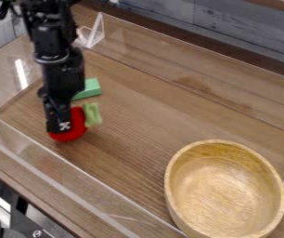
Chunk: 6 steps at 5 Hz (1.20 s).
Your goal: Move the red object to the left side of the table
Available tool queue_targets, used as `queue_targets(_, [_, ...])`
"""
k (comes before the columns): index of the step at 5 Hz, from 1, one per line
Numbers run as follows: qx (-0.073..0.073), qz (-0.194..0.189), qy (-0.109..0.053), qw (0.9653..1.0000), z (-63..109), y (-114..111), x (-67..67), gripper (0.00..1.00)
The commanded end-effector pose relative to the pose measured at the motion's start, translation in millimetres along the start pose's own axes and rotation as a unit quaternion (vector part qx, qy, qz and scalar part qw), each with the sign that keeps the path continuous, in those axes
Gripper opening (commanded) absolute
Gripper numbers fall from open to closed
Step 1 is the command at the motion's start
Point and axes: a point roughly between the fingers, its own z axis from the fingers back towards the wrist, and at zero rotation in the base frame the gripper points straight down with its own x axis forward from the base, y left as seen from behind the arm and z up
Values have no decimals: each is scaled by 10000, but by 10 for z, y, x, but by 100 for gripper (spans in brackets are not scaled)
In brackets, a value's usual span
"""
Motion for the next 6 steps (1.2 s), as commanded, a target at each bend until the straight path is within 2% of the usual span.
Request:
queue_targets(1, [120,-114,-80,9998,-38,32,-18,0])
queue_targets(3, [39,-217,-118,9997,-183,1,39,0])
queue_targets(6, [-50,-318,-202,9993,-285,-43,118,0])
